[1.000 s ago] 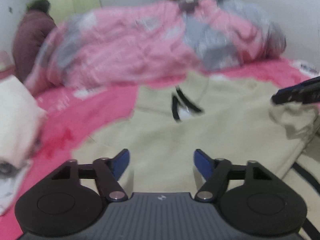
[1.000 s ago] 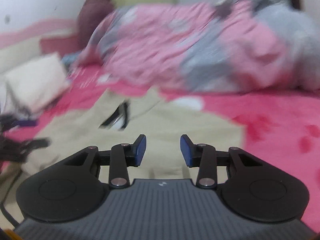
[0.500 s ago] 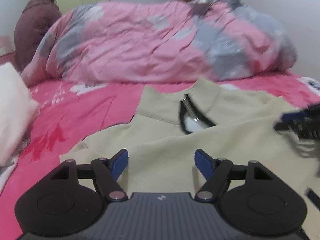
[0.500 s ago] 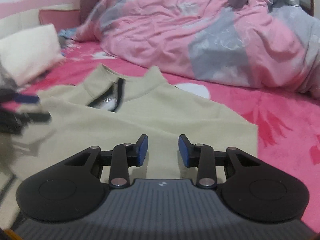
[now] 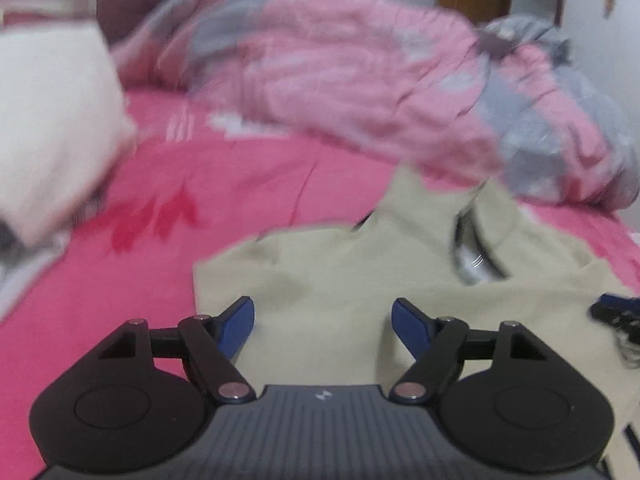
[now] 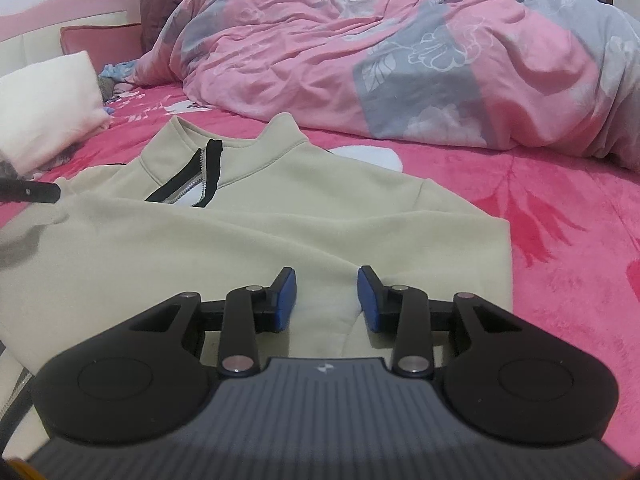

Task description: Fold clothes

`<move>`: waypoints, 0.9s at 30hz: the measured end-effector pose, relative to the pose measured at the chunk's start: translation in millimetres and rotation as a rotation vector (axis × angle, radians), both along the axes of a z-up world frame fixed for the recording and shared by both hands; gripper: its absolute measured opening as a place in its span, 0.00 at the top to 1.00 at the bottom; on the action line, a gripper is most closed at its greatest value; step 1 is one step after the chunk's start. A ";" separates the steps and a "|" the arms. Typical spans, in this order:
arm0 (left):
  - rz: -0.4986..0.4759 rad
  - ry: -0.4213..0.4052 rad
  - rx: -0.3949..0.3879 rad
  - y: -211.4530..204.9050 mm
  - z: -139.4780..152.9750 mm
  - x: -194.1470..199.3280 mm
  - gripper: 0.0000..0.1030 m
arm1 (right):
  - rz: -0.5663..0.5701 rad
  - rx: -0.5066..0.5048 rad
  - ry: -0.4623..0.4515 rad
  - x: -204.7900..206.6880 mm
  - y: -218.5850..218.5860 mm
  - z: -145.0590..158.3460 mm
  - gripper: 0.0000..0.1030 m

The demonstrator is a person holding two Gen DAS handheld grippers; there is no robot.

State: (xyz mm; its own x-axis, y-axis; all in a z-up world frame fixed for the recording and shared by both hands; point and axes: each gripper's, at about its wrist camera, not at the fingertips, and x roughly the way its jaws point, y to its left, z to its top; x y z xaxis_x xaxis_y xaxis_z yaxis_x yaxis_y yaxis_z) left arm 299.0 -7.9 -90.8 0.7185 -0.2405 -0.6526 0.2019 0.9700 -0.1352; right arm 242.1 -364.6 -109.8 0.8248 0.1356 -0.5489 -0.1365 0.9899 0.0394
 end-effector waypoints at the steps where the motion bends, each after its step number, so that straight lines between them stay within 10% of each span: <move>1: -0.020 -0.008 0.002 0.5 -3.6 2.5 0.20 | 0.000 0.003 -0.001 -0.3 -0.4 -0.1 0.68; 22: -0.009 -0.080 0.049 28.7 32.2 -29.1 0.26 | 0.012 0.086 -0.015 -2.5 -9.0 -0.9 0.65; 27: -0.108 -0.117 0.169 13.1 33.5 -80.1 0.26 | 0.018 0.123 -0.015 -2.6 -14.6 -0.8 0.63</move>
